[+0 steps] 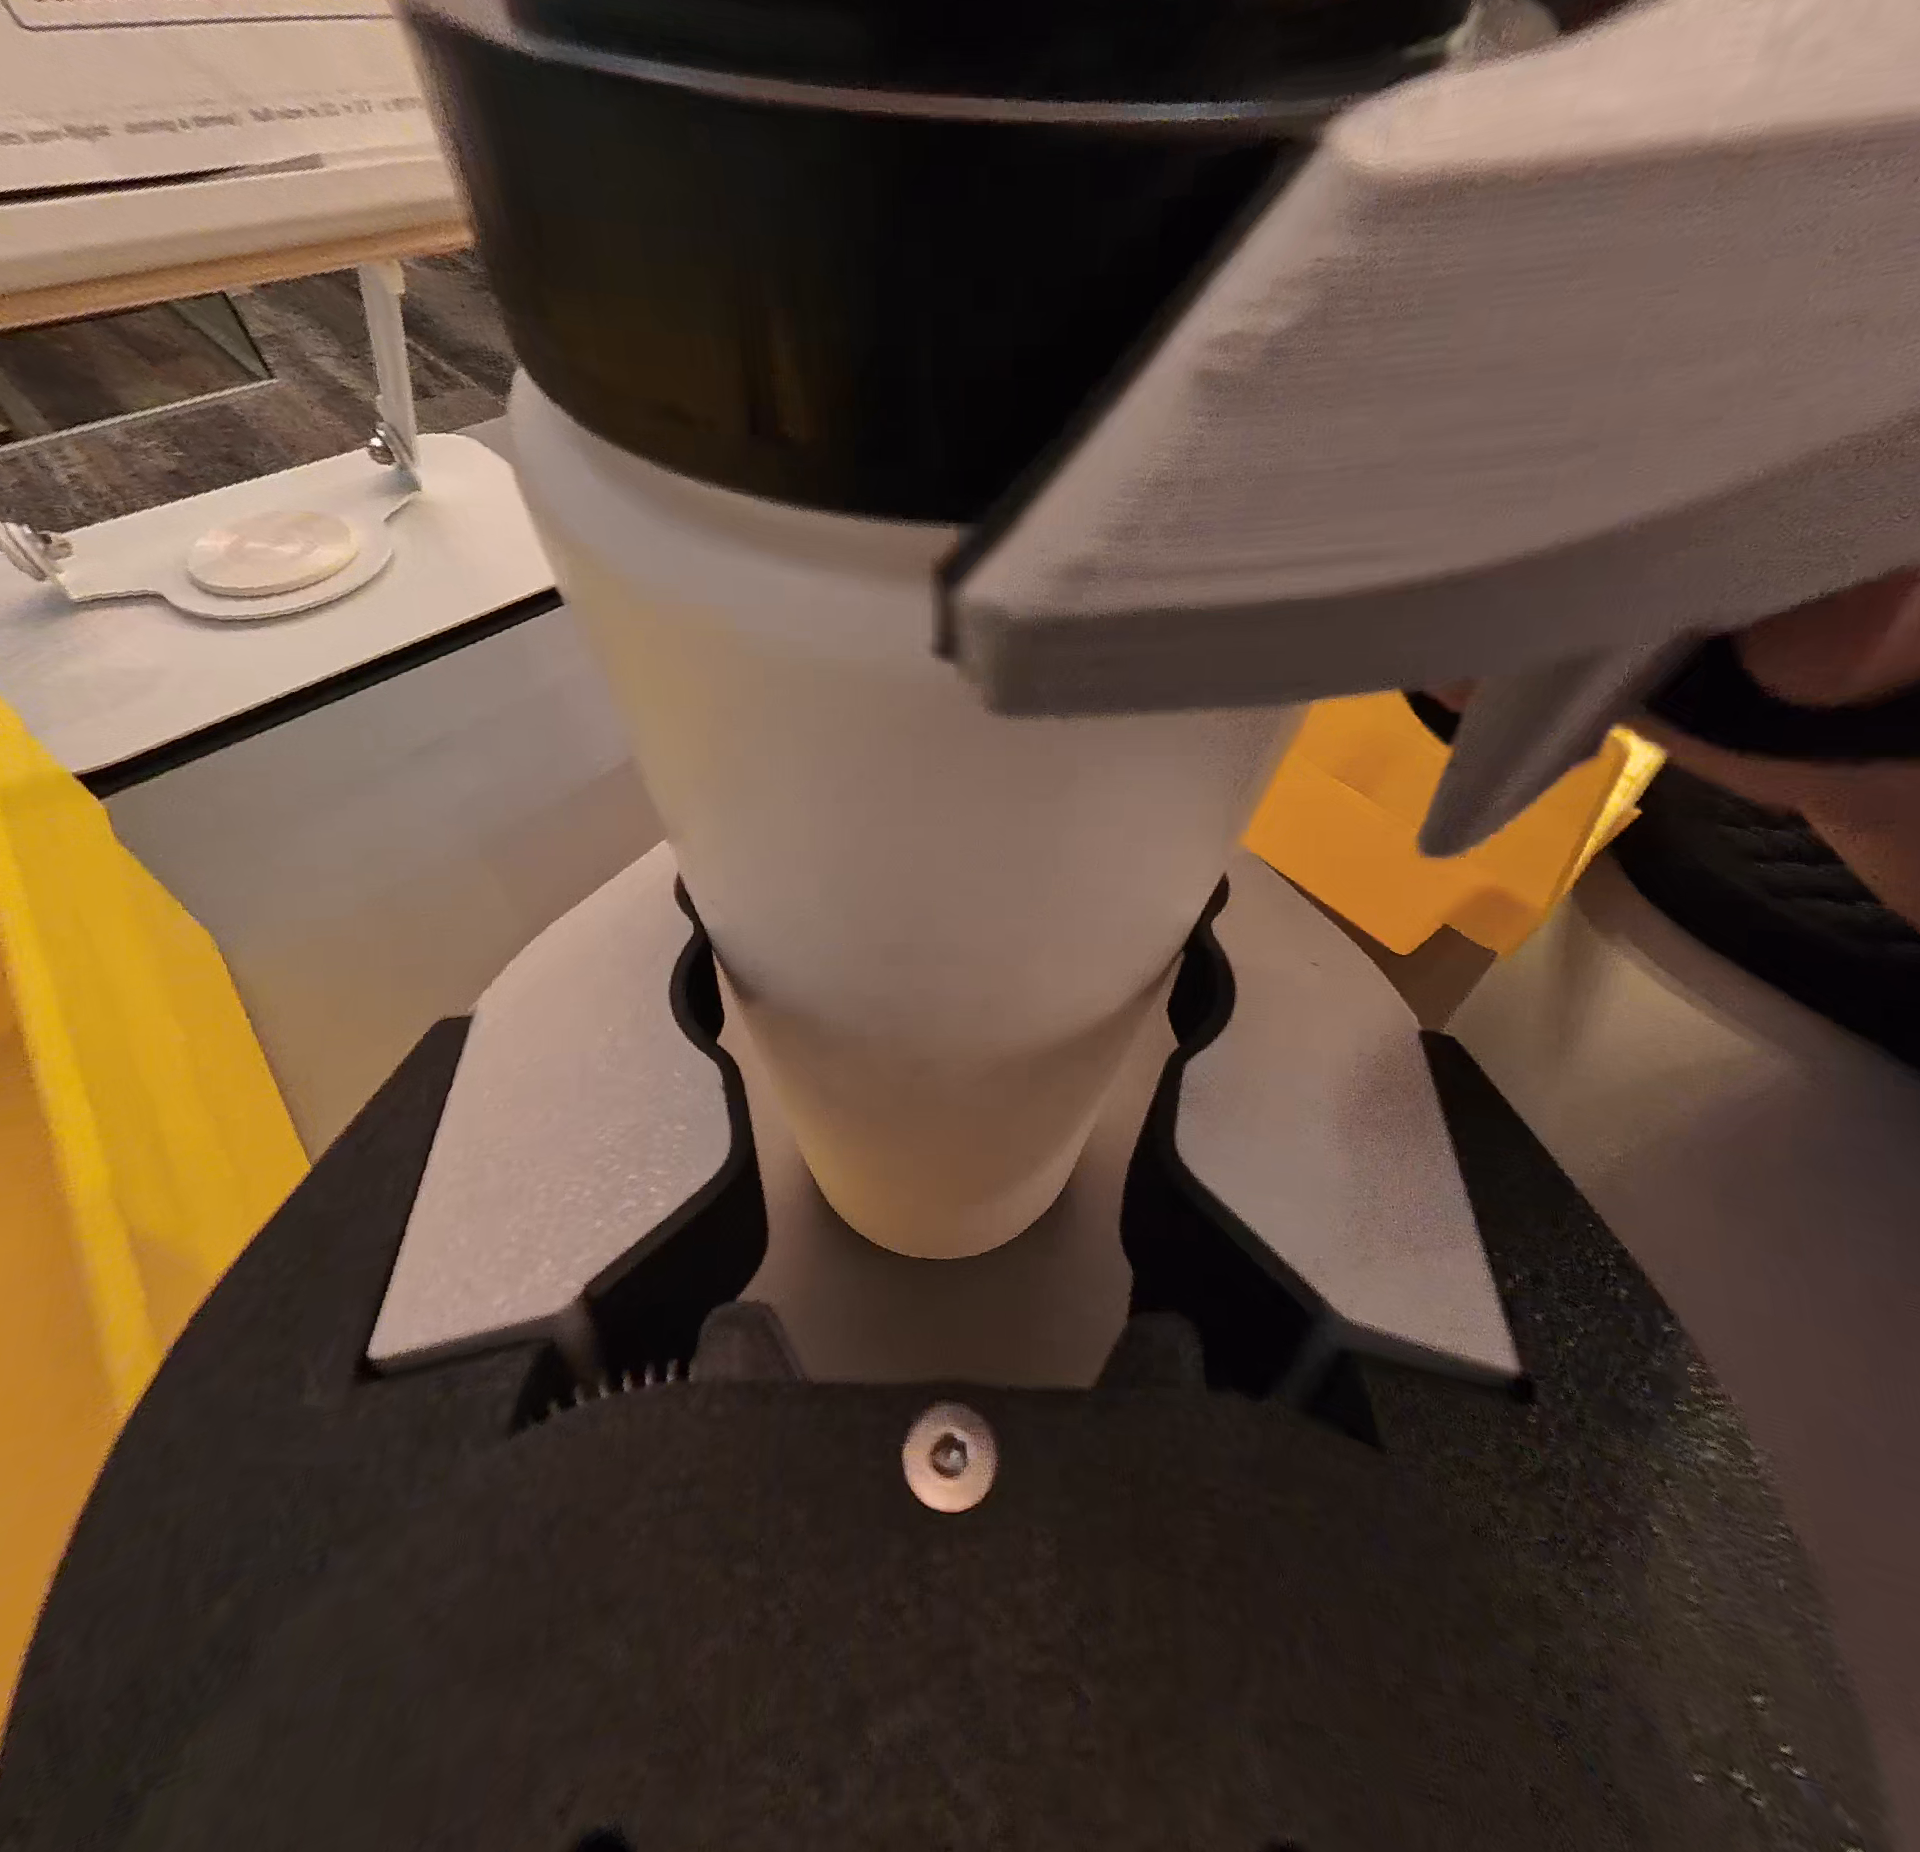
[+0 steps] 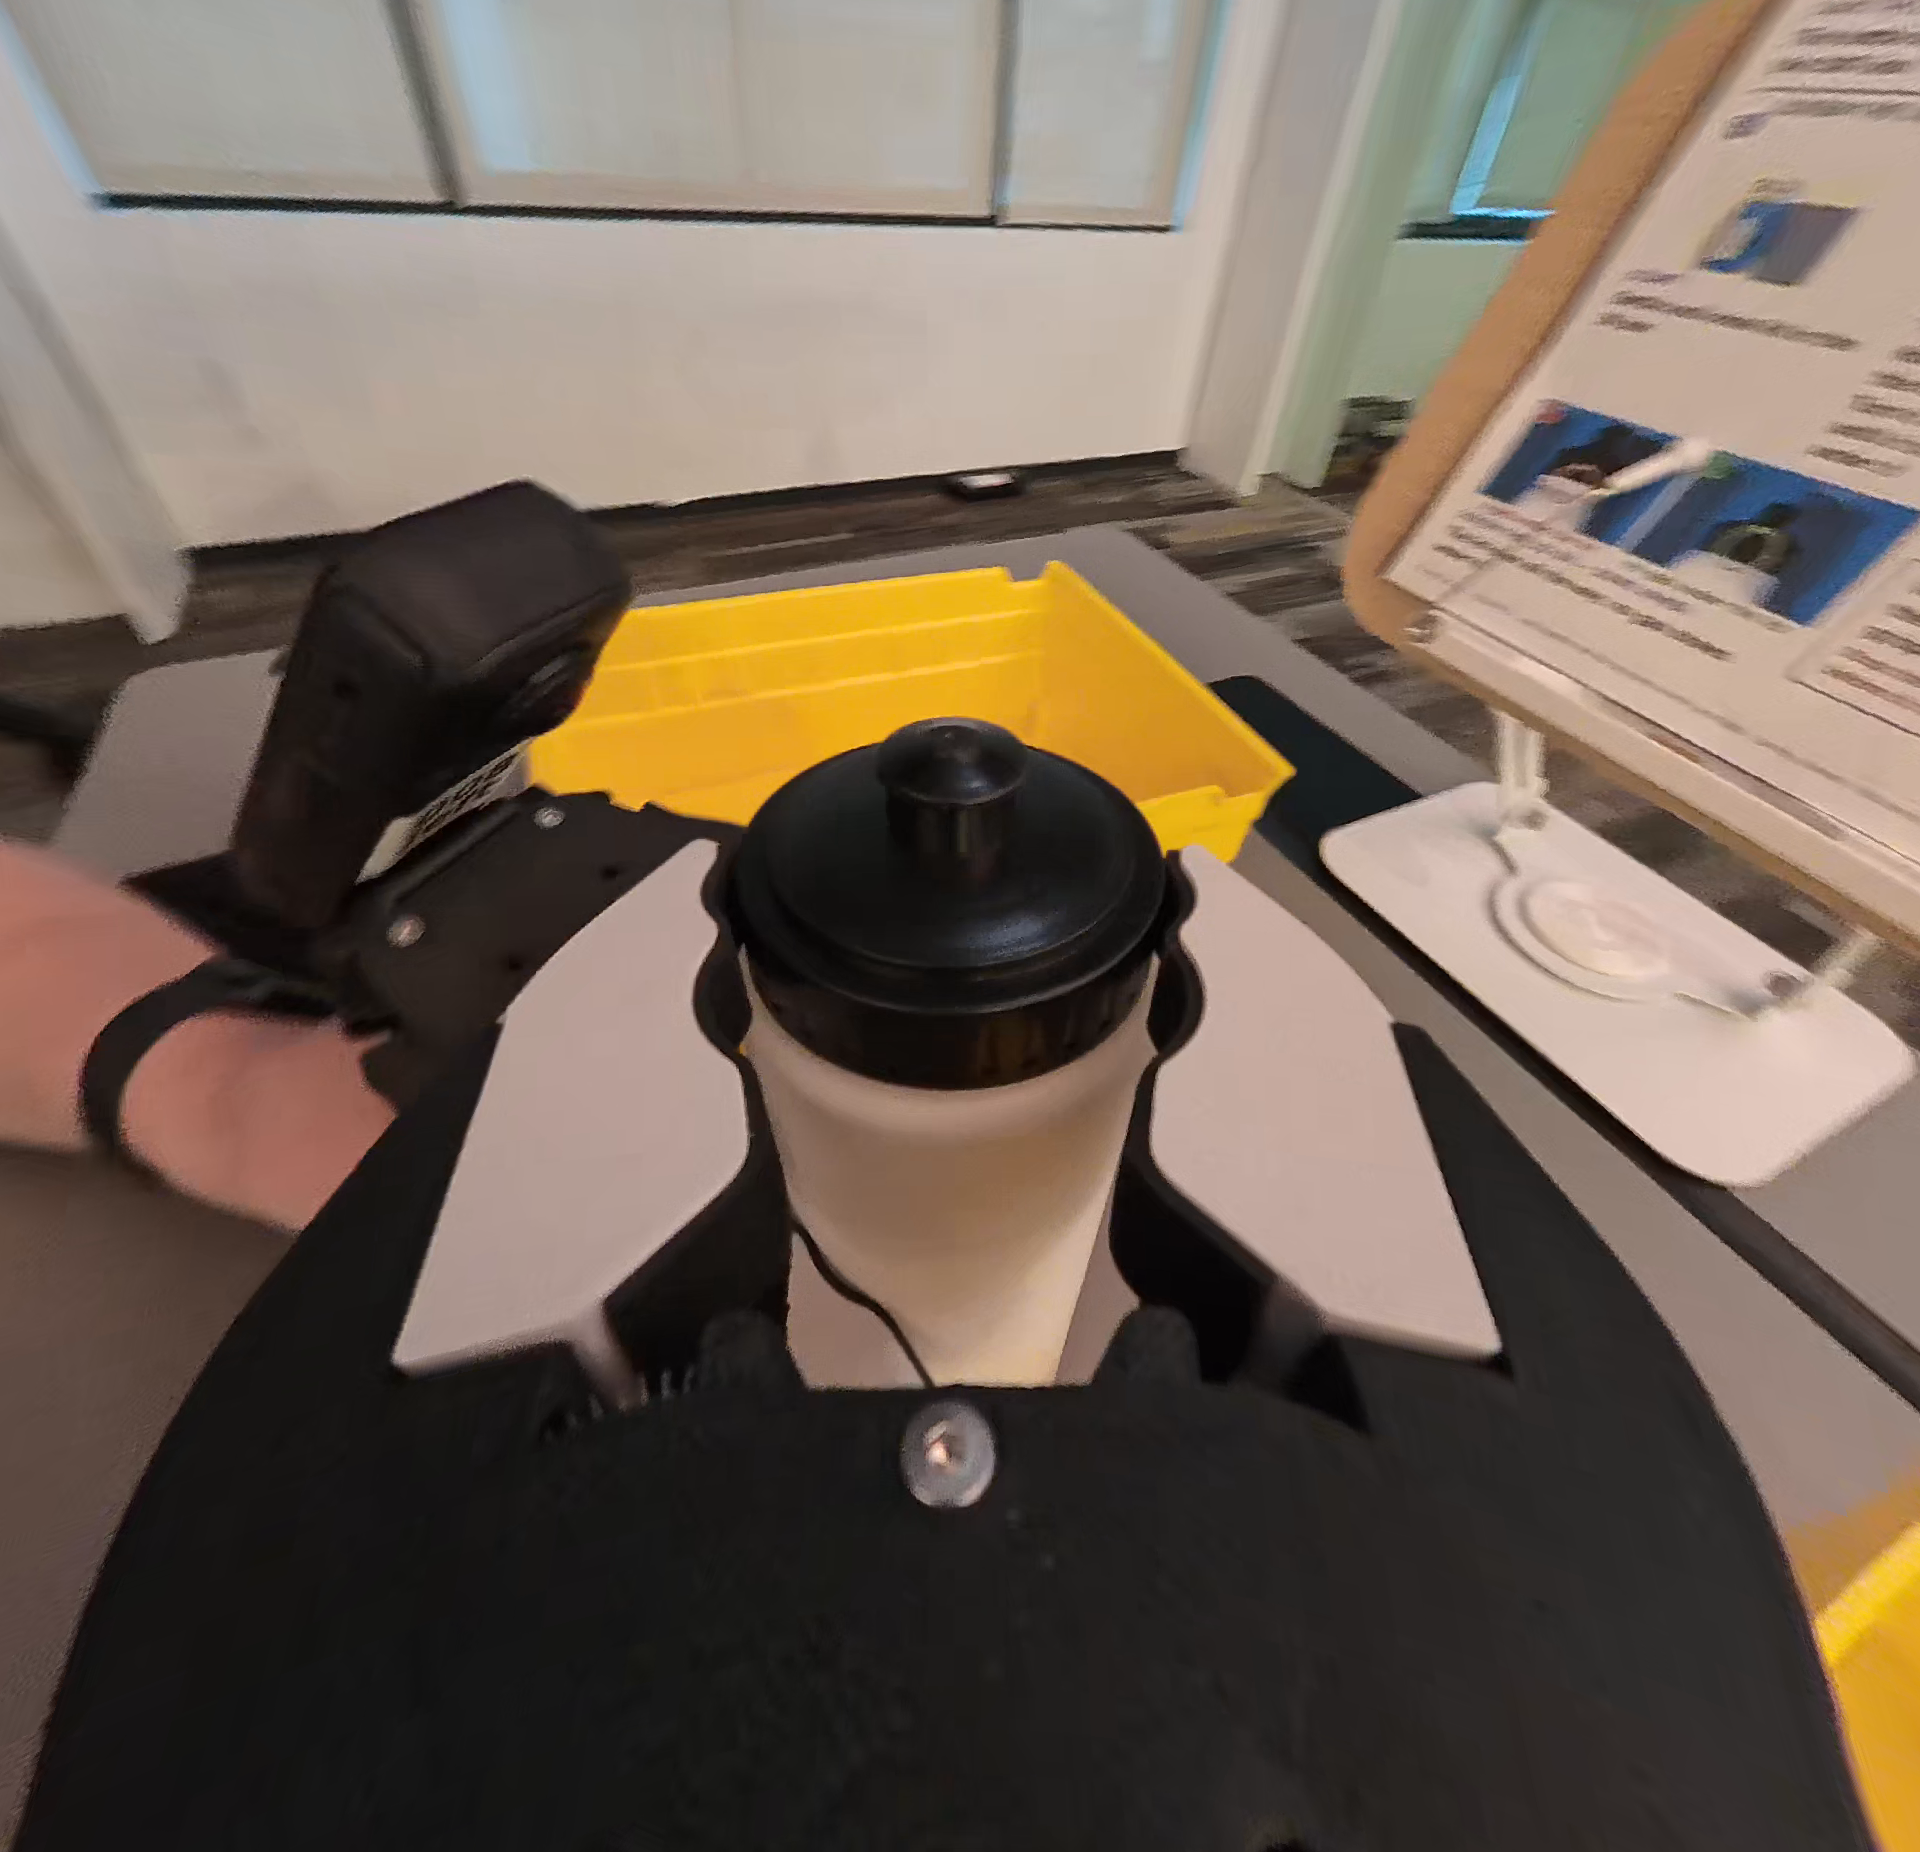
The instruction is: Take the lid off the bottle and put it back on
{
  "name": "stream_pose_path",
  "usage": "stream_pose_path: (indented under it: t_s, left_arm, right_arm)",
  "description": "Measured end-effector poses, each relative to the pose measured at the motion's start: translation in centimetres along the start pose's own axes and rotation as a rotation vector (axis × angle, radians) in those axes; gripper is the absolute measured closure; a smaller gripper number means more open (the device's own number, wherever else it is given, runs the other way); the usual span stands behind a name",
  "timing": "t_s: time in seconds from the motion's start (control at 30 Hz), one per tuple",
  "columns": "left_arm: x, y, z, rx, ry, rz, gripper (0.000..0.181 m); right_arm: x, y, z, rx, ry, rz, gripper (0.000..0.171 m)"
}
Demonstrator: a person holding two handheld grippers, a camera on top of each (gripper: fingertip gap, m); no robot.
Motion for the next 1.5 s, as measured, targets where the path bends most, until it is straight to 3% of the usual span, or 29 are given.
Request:
stream_pose_path:
  t_s: [0.13, 0.33, 0.43, 0.67, 0.73, 0.93, 1.07, 1.17, 1.37, 1.5]
  left_arm:
    - [0.0, 0.0, -0.1, 0.003, -0.007, -0.001, 0.096]
    - [0.6, -0.1, 0.3, -0.005, 0.033, 0.047, 0.096]
    - [0.8, 0.0, 0.4, -0.003, 0.058, 0.041, 0.096]
    - [0.1, -0.2, 0.7, -0.01, -0.024, 0.01, 0.096]
    - [0.0, -0.3, 1.0, -0.006, -0.017, 0.011, 0.096]
    - [-0.1, -0.2, 0.8, -0.004, 0.043, 0.015, 0.096]
    - [0.6, -0.2, 1.0, -0.002, 0.116, 0.047, 0.096]
    - [0.5, -0.3, 1.1, -0.007, 0.104, 0.038, 0.096]
    - [-0.4, -0.4, 1.3, -0.012, -0.015, 0.009, 0.096]
    - [-0.5, -0.4, 1.1, 0.001, 0.017, 0.0, 0.096]
  right_arm:
    - [-0.5, 0.0, 0.0, 0.03, 0.126, 0.01, 0.094]
    - [0.3, -0.2, -0.6, -0.002, -0.175, -0.026, 0.093]
    - [0.7, -0.1, -0.7, -0.021, -0.193, 0.001, 0.093]
    - [0.7, 0.0, -0.1, 0.017, 0.123, 0.07, 0.093]
    - [0.9, 0.0, 0.0, 0.017, 0.139, 0.079, 0.093]
    - [1.4, -0.2, -0.5, 0.002, -0.155, 0.021, 0.092]
    - [1.6, -0.2, -1.1, -0.01, -0.242, -0.022, 0.094]
    - [1.6, -0.2, -1.0, -0.03, -0.191, -0.018, 0.094]
    - [1.3, -0.2, -0.2, 0.02, 0.156, 0.053, 0.094]
    - [1.4, -0.3, -0.1, 0.01, 0.039, -0.001, 0.094]
Point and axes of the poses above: each gripper's, where its closed fingertips meet, z out along the fingers, y out of its underside, x = y × z across the jaws, the point moved 5 cm from there along -z, back along the fingers, and after that the axes turned 8 degrees about y, right-handed, at the moved point
